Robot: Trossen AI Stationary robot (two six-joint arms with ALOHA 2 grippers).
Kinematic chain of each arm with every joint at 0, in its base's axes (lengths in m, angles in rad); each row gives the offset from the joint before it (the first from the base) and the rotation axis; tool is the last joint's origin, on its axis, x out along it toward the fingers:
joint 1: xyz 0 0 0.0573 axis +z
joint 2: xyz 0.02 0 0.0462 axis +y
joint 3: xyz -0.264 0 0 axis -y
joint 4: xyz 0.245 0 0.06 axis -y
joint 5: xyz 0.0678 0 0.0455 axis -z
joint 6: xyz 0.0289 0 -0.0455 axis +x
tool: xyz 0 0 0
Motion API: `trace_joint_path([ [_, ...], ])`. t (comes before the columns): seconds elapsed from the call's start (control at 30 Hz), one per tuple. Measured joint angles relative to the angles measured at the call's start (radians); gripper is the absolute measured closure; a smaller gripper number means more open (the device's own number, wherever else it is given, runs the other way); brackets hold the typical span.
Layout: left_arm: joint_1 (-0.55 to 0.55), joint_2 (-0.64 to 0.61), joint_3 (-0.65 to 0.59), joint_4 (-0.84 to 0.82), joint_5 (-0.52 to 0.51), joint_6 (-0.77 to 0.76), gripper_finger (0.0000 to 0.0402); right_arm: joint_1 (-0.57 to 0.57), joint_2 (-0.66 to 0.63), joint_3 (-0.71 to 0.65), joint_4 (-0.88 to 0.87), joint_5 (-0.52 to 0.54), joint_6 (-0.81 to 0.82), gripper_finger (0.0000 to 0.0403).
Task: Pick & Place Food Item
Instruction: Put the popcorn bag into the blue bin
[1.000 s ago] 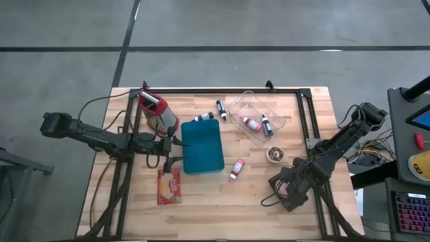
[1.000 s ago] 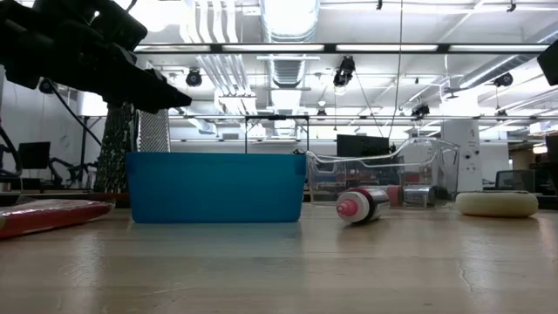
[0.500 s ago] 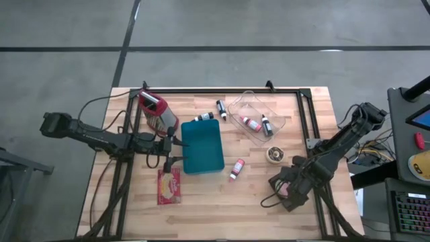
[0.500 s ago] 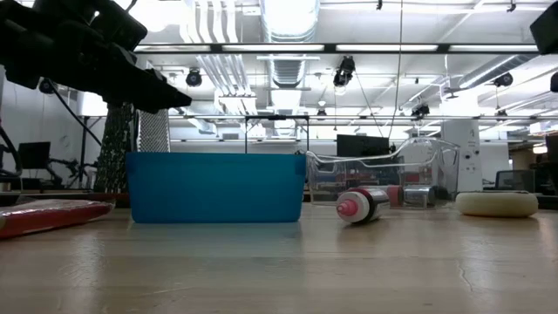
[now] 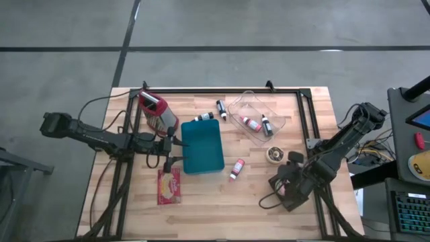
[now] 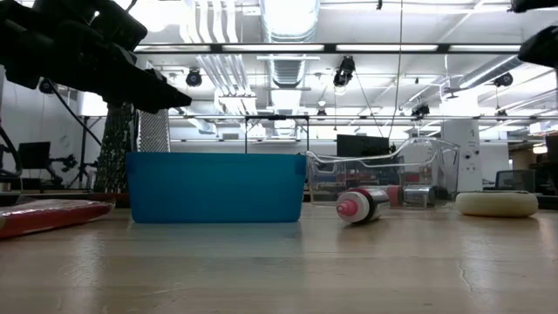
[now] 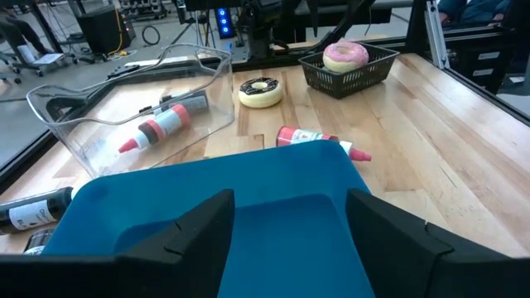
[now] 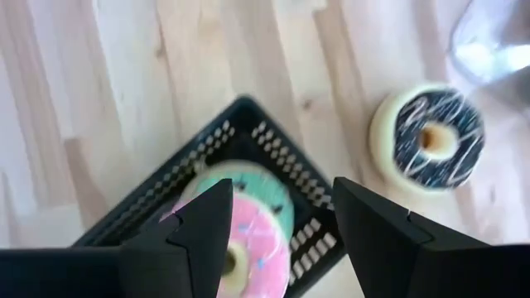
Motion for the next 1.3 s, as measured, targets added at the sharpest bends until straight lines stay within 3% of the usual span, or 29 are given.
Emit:
trace_joint_path([
  [0.4, 0.0, 0.0, 0.0, -0.04, 0.0, -0.059, 0.0165, 0.0, 0.0, 0.0, 0.094, 0.135, -0.087, 0.0197],
  [0.8, -0.001, 0.0, 0.0, -0.098, 0.034, -0.125, 0.0165, 0.0, 0.0, 0.0, 0.343, 0.311, -0.343, 0.0197],
  [1.13, -0.021, 0.0, 0.0, -0.195, 0.097, -0.251, 0.0165, -0.001, 0.0, -0.035, 0.472, 0.354, -0.447, 0.0197],
  [1.3, -0.056, 0.0, 0.048, -0.341, 0.106, -0.308, 0.0165, 0.0, 0.001, -0.065, 0.534, 0.364, -0.478, 0.0197],
])
